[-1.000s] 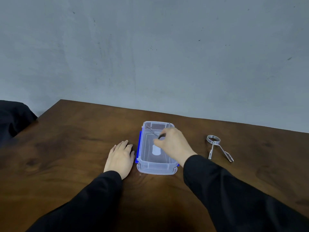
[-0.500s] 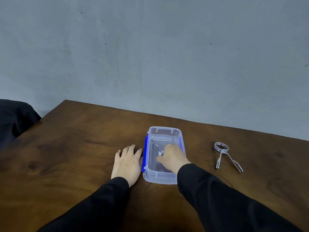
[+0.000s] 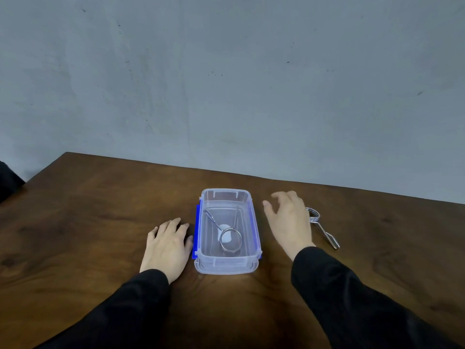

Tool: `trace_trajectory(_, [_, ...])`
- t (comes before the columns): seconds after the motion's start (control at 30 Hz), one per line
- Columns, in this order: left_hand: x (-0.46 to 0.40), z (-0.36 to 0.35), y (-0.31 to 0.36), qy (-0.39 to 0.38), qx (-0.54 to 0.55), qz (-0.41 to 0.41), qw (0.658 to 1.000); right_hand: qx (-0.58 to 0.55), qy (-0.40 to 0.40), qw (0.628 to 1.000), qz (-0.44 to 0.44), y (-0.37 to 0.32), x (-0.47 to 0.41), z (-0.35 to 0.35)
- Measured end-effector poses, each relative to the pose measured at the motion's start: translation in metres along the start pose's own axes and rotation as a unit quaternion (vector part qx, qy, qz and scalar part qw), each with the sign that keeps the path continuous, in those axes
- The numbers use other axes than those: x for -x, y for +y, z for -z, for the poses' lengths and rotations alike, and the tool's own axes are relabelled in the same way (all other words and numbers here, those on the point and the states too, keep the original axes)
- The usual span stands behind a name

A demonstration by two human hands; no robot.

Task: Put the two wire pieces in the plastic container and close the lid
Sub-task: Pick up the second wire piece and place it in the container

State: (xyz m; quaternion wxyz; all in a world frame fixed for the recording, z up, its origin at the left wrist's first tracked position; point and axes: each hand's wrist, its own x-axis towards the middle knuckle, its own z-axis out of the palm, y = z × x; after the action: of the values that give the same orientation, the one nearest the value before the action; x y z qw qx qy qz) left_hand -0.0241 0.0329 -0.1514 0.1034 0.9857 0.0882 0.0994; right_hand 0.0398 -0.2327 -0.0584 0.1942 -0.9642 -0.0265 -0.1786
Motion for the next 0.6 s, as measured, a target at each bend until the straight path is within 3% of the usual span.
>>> trace_trajectory(0.1, [0.000, 0.001, 0.002, 0.000, -0.003, 0.004, 1.000, 0.054, -0.067, 0.977, -0.196, 0.060, -0.002, 0.001])
trace_trajectory(0.2, [-0.001, 0.001, 0.002, 0.002, -0.004, 0.008, 1.000, 0.075, -0.175, 0.943, -0.274, 0.095, 0.003, 0.000])
trace_trajectory(0.4, [0.000, 0.000, 0.002, 0.007, -0.004, 0.006, 1.000, 0.079, -0.172, 0.951, -0.243, 0.099, 0.006, -0.004])
trace_trajectory(0.6, [0.001, 0.002, 0.004, 0.009, 0.001, 0.003, 1.000, -0.084, -0.153, 0.962, -0.209, 0.054, 0.001, 0.015])
